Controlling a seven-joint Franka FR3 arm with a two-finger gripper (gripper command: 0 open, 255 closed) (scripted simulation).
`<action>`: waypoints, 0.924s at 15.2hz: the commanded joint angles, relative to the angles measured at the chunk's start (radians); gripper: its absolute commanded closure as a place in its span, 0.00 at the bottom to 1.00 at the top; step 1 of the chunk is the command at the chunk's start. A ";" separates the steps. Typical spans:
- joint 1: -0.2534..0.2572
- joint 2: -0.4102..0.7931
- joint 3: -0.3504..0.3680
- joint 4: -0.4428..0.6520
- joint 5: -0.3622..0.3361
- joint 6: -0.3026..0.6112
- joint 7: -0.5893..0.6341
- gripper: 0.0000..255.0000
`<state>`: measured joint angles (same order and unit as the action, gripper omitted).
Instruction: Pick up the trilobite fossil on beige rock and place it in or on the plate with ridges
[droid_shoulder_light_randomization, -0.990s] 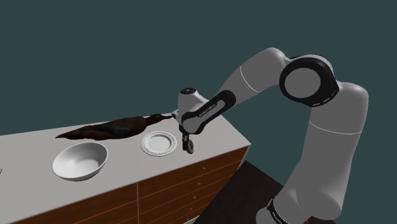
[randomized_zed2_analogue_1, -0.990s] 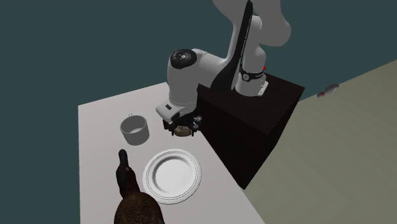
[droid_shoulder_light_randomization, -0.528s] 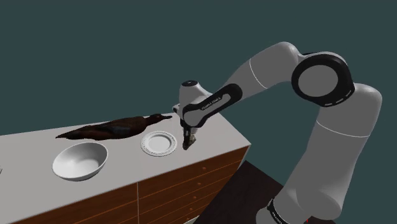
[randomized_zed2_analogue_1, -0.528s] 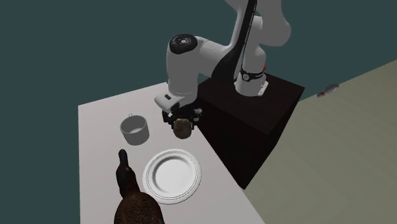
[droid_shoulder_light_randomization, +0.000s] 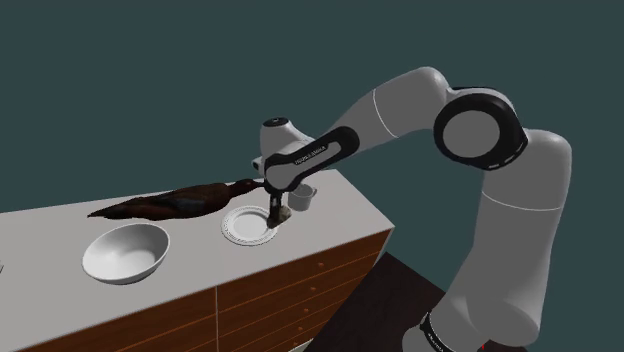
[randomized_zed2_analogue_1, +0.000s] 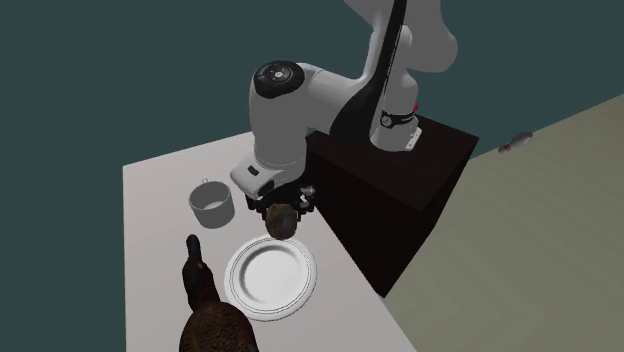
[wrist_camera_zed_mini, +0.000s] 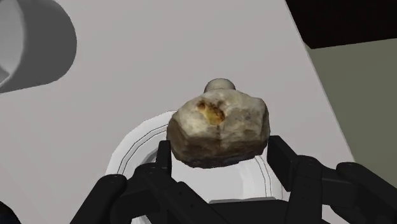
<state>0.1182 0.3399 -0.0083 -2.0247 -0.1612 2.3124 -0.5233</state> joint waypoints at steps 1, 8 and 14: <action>0.011 0.075 0.006 0.122 0.005 -0.048 0.008 1.00; 0.054 0.316 0.021 0.512 0.014 -0.202 0.040 1.00; 0.055 0.361 0.019 0.501 0.010 -0.147 0.048 1.00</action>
<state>0.1727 0.6924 0.0112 -1.5244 -0.1502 2.1570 -0.4766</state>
